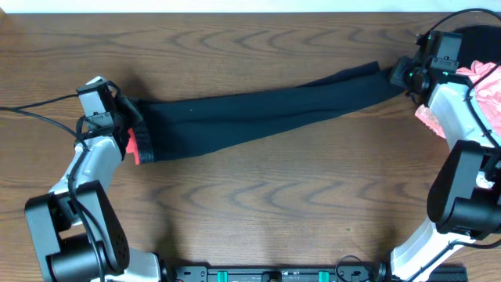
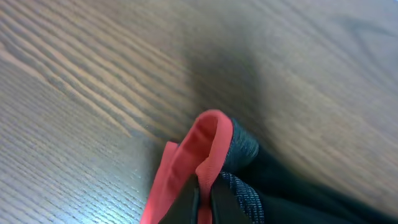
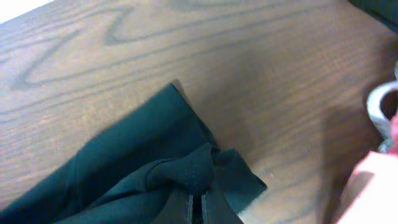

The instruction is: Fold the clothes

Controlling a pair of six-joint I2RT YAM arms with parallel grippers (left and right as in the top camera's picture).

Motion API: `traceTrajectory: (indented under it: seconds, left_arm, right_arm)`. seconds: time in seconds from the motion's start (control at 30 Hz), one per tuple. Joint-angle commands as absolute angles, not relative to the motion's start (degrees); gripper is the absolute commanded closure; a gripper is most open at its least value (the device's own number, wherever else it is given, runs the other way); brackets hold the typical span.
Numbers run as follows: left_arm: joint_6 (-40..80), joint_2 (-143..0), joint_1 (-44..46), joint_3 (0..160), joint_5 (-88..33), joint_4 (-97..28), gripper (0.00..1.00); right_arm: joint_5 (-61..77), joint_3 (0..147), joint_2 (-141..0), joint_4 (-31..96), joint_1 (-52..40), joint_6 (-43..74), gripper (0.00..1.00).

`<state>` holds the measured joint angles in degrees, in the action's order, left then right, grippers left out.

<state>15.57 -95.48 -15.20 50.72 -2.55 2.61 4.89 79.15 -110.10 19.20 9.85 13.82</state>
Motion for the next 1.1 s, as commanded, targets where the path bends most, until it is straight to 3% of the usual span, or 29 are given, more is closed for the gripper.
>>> traceTrajectory:
  seconds: [0.0,0.2,0.23,0.33,0.37,0.6,0.67,0.9,1.07]
  left_arm:
    - [14.6,-97.5,-15.3,52.5,-0.3,2.9,0.94]
    - [14.6,-99.0,-15.3,52.5,0.0,2.9,0.94]
    - [14.6,-99.0,-15.3,52.5,0.6,2.9,0.94]
    - [14.6,-99.0,-15.4,52.5,2.7,2.9,0.94]
    - [14.6,-99.0,-15.4,52.5,3.2,2.8,0.94]
    - [14.6,-99.0,-15.6,52.5,3.7,2.7,0.92]
    - [14.6,-99.0,-15.6,52.5,3.7,2.5,0.83]
    - [14.6,-98.9,-15.6,52.5,3.7,3.2,0.37]
    - [13.6,-96.9,-15.3,52.5,0.9,2.2,0.37]
  right_arm:
    - [3.9,80.7,-110.7,17.9,8.4,14.8,0.99]
    - [3.8,80.7,-111.4,16.2,7.6,15.9,0.99]
    - [3.9,80.7,-111.6,16.1,7.6,16.2,0.84]
    - [3.9,80.7,-112.8,16.2,7.6,16.8,0.13]
    - [3.8,80.7,-113.3,16.3,7.5,16.7,0.01]
    - [3.5,80.7,-114.3,17.8,7.6,16.0,0.01]
    - [5.1,80.7,-114.3,18.6,7.6,14.8,0.01]
    - [13.2,80.7,-114.3,20.4,7.7,8.0,0.01]
    - [14.0,80.7,-114.2,22.7,9.8,9.6,0.01]
